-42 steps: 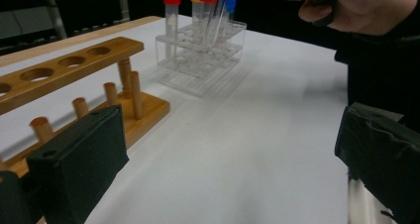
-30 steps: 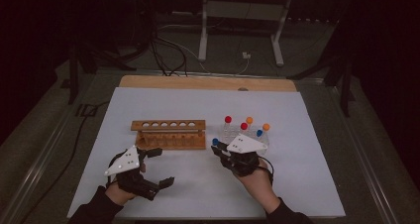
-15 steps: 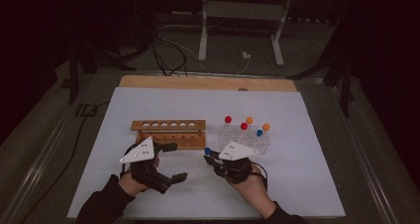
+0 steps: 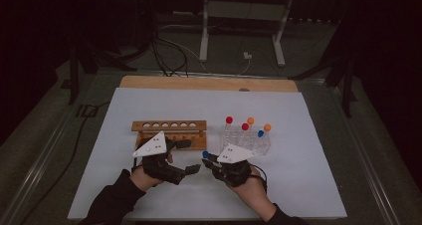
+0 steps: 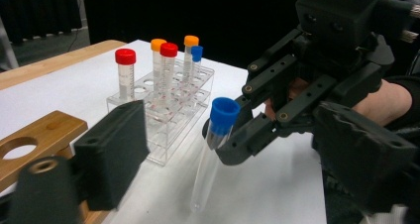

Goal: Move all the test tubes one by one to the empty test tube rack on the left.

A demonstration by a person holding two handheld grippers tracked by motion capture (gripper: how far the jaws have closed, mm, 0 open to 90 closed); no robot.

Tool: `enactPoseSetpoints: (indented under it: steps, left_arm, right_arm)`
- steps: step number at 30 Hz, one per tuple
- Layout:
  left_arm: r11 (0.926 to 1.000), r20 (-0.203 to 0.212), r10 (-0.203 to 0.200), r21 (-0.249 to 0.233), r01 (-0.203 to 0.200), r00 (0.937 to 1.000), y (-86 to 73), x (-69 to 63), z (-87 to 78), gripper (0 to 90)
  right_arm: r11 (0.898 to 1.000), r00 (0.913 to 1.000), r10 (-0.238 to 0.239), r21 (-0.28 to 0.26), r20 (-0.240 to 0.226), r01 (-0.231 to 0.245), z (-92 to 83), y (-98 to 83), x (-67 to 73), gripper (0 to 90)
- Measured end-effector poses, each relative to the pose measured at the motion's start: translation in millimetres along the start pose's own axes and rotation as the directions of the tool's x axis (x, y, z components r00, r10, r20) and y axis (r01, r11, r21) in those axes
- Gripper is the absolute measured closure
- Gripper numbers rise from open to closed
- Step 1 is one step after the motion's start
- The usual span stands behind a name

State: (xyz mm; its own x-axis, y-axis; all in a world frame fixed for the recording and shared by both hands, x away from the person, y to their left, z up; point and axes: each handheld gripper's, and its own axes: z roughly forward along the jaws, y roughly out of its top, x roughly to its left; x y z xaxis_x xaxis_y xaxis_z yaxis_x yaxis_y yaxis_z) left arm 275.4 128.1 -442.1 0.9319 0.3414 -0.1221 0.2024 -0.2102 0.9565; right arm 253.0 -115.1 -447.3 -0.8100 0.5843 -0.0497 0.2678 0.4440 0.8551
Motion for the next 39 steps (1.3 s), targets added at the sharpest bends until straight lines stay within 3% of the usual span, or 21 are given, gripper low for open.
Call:
enactPoseSetpoints:
  steps: [19,32,34,39]
  left_arm:
    - [0.9981,0.002,0.047,0.041,-0.047,0.9989,5.1,1.4,20.6,50.5]
    - [0.9948,0.010,0.075,0.068,-0.076,0.9971,3.7,2.2,26.2,68.9]
    - [0.9947,0.016,0.077,0.066,-0.078,0.9969,3.5,2.5,26.7,74.9]
    - [0.9936,0.012,0.090,0.067,-0.090,0.9959,3.9,2.9,27.0,76.6]
  right_arm:
    - [1.000,1.0000,-0.006,0.005,-0.004,0.006,0.9,0.0,1.4,77.3]
    - [1.000,0.9999,-0.011,0.006,-0.004,0.011,0.9,0.1,1.9,77.3]
    - [1.000,1.0000,-0.009,0.006,-0.003,0.009,1.0,0.1,2.0,77.3]
    - [1.000,1.0000,-0.001,0.002,-0.006,0.001,1.2,-0.2,1.1,77.3]
